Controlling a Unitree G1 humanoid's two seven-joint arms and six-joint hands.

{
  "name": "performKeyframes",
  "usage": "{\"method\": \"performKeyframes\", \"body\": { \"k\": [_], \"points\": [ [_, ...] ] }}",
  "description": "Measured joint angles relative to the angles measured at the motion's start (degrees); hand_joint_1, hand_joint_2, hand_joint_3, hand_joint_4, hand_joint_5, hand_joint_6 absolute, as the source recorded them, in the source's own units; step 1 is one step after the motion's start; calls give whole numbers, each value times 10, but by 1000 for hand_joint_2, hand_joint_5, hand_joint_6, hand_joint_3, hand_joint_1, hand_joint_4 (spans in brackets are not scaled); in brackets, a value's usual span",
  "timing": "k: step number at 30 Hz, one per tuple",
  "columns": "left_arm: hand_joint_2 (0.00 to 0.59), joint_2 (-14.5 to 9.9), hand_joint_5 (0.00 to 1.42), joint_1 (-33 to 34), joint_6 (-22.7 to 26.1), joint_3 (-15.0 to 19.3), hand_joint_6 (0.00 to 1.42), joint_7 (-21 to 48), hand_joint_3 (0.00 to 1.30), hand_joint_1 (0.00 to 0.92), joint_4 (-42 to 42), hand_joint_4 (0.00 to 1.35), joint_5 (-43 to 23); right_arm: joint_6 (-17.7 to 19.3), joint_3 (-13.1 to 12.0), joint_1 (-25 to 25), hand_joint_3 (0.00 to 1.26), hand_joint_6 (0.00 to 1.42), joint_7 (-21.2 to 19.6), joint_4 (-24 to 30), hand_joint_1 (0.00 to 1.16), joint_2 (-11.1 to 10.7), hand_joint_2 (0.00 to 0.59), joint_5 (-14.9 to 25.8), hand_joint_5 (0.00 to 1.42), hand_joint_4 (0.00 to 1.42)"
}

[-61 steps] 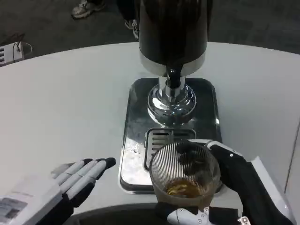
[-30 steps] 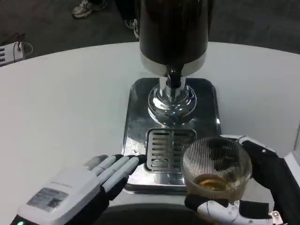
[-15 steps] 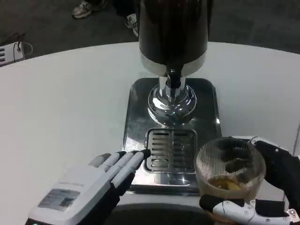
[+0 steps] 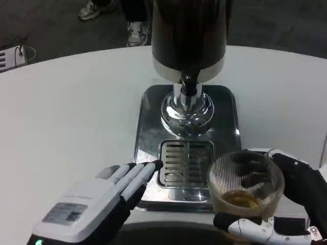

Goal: Grasp the cup under the faucet to collect the drink, then remove the cup.

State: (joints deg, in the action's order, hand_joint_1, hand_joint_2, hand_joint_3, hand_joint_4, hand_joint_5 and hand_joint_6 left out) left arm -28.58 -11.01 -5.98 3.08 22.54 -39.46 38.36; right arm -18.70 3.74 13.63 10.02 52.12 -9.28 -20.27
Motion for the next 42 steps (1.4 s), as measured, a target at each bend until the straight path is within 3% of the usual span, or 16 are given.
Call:
{"method": "performKeyframes", "body": {
  "k": [13,42],
  "points": [
    [88,-8,0,6,0,1,0,0,0,0,19,0,-18,0,15,-12,1088,1384,-8,-5,991,3,209,-14,1399,1308],
    [88,-18,0,22,11,-3,0,4,0,0,24,0,-20,0,5,-25,1087,1384,-10,-22,991,4,209,-8,1399,1308]
  ]
}}
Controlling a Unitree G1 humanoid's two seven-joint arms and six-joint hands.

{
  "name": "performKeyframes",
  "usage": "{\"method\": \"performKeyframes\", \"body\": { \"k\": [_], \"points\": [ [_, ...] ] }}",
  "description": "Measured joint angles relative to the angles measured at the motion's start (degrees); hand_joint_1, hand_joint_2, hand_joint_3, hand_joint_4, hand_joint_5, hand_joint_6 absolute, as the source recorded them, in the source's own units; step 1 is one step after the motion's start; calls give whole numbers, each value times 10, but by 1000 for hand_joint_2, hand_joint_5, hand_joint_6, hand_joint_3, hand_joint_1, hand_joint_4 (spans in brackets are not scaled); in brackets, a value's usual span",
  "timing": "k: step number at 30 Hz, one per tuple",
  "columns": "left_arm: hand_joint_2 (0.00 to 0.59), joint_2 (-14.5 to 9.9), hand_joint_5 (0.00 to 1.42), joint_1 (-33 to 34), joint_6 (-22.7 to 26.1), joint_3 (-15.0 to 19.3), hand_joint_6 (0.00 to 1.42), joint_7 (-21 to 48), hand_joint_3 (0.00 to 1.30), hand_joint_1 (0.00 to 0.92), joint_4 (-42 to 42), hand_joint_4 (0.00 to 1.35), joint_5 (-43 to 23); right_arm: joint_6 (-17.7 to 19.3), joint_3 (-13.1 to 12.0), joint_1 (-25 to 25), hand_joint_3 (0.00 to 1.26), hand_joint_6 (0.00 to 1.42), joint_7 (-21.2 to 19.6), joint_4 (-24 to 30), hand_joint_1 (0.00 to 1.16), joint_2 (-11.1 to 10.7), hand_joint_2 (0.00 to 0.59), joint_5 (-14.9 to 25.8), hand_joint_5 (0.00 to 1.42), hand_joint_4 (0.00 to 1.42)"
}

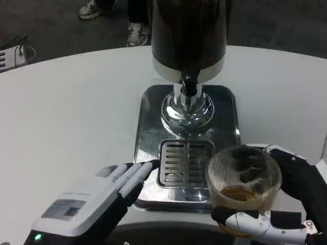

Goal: Grasp the cup under the faucet to collect the drink, then remove the cup.

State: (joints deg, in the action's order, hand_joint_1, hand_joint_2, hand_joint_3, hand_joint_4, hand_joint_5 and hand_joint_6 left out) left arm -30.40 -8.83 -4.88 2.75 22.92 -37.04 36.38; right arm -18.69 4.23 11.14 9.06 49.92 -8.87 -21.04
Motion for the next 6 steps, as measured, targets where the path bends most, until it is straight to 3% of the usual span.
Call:
{"method": "performKeyframes", "body": {
  "k": [6],
  "points": [
    [88,0,0,0,3,-2,0,0,0,0,0,0,0,0,0,-3,1087,1384,0,0,991,0,209,1,1399,1308]
  ]
}}
